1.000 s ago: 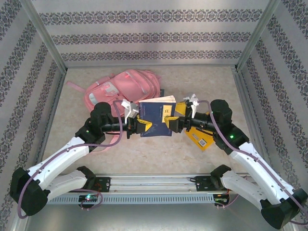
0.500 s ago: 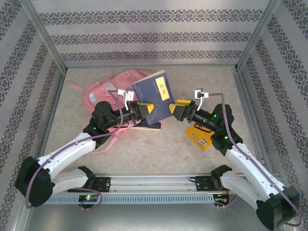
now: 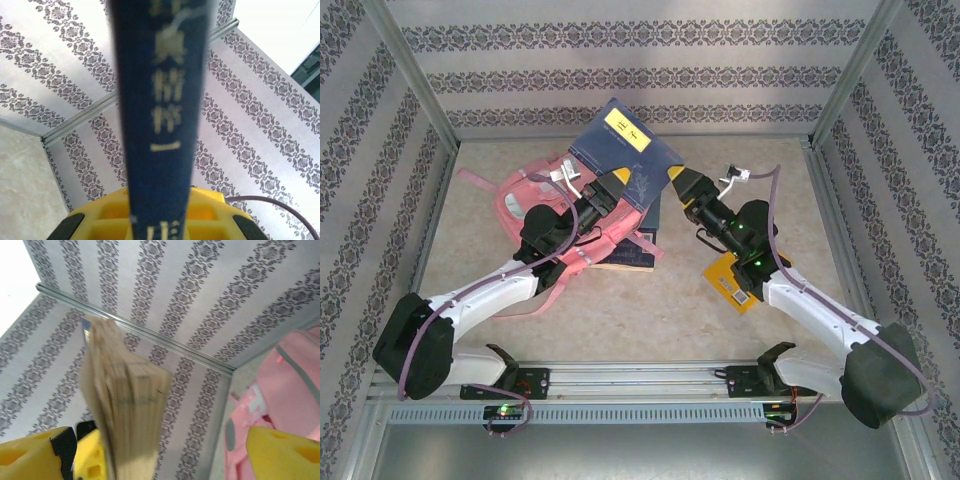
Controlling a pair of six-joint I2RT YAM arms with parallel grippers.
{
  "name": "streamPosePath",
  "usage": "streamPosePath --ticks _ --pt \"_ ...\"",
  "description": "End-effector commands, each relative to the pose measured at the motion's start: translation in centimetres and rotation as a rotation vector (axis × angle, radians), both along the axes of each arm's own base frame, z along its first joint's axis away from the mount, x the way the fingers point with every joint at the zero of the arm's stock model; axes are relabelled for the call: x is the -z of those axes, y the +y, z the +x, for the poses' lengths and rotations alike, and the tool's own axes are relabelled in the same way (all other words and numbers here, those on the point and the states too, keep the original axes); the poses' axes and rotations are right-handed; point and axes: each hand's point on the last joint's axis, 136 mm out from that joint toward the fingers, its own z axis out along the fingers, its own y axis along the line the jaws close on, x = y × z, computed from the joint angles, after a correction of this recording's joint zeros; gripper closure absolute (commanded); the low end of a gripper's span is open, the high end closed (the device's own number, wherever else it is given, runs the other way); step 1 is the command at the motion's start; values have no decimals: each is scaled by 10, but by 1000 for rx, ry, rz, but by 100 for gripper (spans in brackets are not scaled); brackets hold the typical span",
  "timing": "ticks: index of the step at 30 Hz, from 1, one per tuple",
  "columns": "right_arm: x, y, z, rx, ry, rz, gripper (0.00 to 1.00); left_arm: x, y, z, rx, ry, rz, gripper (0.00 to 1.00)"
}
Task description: Pack books, pencil case, and school supplies into a backpack
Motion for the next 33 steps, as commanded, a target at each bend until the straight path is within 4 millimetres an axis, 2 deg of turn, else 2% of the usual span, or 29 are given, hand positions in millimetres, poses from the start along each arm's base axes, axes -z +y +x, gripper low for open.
streamPosePath --ticks 1,6,13,20,27,30,31,33 --pt "-46 1 2 4 -95 115 14 -40 11 -7 -2 -88 -112 100" --pt "-49 18 6 -45 -98 119 24 -35 10 -4 -4 -57 -100 100" --pt "-49 30 8 -93 -98 109 38 -31 6 -2 12 -36 -83 100" --pt "-45 36 9 -103 -96 92 60 -26 1 1 25 -14 -52 100" --pt "-48 44 8 -147 -105 89 66 -22 -1 3 26 3 -52 100" --pt "-49 48 8 -173 -107 85 66 -19 0 4 22 11 -49 100" --pt "-48 48 9 -173 -108 84 68 -19 0 4 24 14 -48 100" --pt "-48 47 10 -169 -113 75 85 -18 0 4 22 14 -47 100"
